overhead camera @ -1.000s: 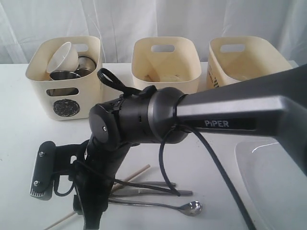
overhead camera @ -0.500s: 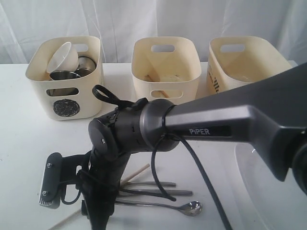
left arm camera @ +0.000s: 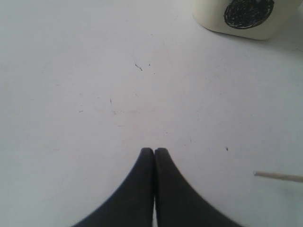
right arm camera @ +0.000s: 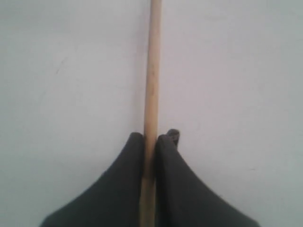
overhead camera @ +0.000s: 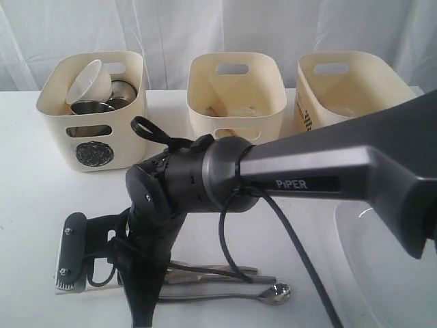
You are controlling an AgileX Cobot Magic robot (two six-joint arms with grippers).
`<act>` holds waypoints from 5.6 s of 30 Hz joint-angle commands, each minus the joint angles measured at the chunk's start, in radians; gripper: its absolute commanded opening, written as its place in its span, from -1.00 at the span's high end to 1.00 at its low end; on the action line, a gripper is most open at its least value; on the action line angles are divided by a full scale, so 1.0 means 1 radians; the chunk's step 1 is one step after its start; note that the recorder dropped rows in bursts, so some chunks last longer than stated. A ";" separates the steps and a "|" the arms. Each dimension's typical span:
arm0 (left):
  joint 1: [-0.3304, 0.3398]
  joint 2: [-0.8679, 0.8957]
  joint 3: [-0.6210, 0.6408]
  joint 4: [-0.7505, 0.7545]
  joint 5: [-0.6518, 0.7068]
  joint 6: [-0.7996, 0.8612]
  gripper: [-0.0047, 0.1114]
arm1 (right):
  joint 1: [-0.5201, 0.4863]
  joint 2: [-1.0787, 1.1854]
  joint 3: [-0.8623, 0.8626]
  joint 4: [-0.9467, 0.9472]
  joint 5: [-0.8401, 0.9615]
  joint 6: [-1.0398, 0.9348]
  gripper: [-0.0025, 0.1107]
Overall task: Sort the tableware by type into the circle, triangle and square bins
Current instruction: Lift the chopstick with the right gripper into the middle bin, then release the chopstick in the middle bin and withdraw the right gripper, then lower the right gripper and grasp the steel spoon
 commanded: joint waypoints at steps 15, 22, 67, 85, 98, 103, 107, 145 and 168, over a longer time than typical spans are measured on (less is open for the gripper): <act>0.003 -0.005 0.009 -0.008 0.054 -0.005 0.92 | -0.017 -0.258 -0.001 -0.001 -0.325 0.260 0.96; 0.003 -0.005 0.009 -0.008 0.054 -0.005 0.92 | -0.104 -0.347 0.073 -0.001 -0.540 0.512 0.96; 0.003 -0.005 0.009 -0.008 0.054 -0.005 0.92 | -0.471 0.022 0.030 0.120 -1.471 0.758 0.96; 0.003 -0.005 0.009 -0.008 0.054 -0.005 0.92 | -0.499 0.029 0.002 0.143 -1.443 0.745 0.19; 0.003 -0.005 0.009 -0.008 0.054 -0.005 0.92 | -0.499 -0.458 0.051 0.204 -0.113 0.343 0.72; 0.003 -0.005 0.009 -0.008 0.054 -0.005 0.92 | -0.494 -0.456 0.051 0.204 0.332 0.347 0.81; 0.003 -0.005 0.009 -0.008 0.054 -0.005 0.92 | -0.440 -0.444 0.051 0.251 0.577 0.340 0.81; 0.003 -0.005 0.009 -0.008 0.054 -0.005 0.92 | -0.119 -0.134 0.051 -0.060 0.430 0.147 0.24; 0.003 -0.005 0.009 -0.008 0.054 -0.005 0.92 | -0.199 -0.093 0.085 -0.074 0.432 0.041 0.24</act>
